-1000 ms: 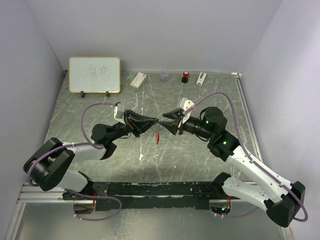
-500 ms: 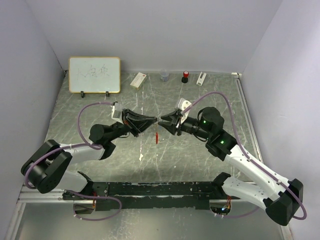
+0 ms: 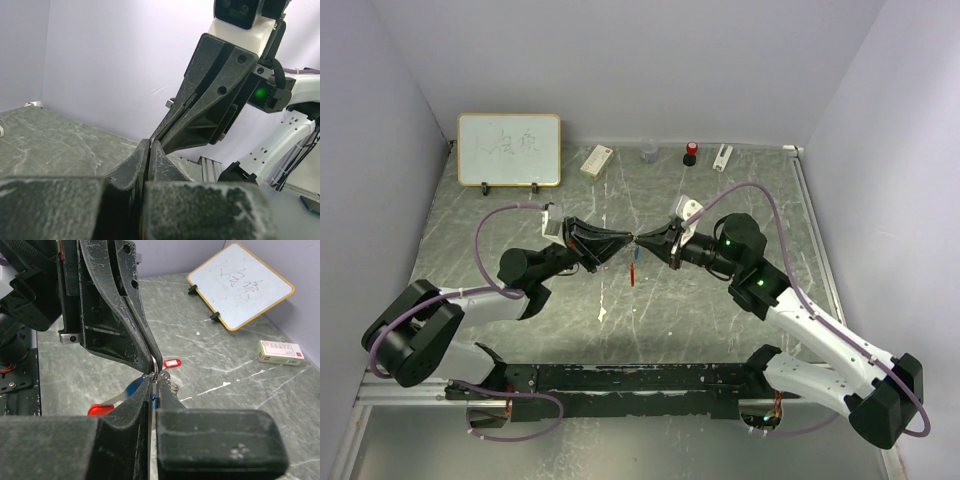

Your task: Put the keys on the keyring

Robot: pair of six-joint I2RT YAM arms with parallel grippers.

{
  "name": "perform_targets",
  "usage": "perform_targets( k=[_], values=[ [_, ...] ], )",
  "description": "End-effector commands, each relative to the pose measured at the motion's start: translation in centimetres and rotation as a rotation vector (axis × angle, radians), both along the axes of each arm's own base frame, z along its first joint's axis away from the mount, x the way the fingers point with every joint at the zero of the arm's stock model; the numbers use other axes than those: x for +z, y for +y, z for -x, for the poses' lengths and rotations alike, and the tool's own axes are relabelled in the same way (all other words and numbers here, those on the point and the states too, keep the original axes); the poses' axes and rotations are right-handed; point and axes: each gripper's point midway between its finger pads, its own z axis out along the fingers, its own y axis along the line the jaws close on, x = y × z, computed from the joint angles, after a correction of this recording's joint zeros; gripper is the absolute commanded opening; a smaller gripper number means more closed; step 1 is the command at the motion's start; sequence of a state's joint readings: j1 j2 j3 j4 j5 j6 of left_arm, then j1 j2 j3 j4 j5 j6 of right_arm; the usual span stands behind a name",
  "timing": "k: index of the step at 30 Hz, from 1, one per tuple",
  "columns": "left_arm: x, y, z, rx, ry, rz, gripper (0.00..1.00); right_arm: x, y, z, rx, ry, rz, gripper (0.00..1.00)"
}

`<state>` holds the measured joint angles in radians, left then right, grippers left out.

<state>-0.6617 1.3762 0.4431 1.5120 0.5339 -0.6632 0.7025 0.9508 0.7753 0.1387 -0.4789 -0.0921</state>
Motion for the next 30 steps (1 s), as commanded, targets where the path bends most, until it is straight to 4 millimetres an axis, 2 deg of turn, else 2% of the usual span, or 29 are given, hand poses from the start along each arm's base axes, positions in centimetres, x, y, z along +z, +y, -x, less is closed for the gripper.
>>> perform_targets(
  k=[1,7,16,24,30],
  values=[
    [6.9,3.2,2.1,0.050,-0.207,0.247,0.07,-0.6,0.5,0.8,0.052,-0.005,-0.016,0.00],
    [7.6,4.2,1.3,0.107,-0.172,0.297,0.07,-0.8,0.3,1.2,0.058,-0.033,-0.047,0.00],
    [8.5,5.7,-0.2,0.201,-0.108,0.378,0.07,0.4,0.1,1.3,0.029,-0.115,-0.112,0.00],
    [9.2,6.9,-1.6,0.274,-0.067,0.437,0.07,-0.6,2.1,0.9,-0.004,-0.142,-0.054,0.00],
    [9.4,7.8,-2.6,0.328,-0.026,0.483,0.07,-1.7,3.9,1.5,-0.029,-0.162,0.008,0.00]
  ],
)
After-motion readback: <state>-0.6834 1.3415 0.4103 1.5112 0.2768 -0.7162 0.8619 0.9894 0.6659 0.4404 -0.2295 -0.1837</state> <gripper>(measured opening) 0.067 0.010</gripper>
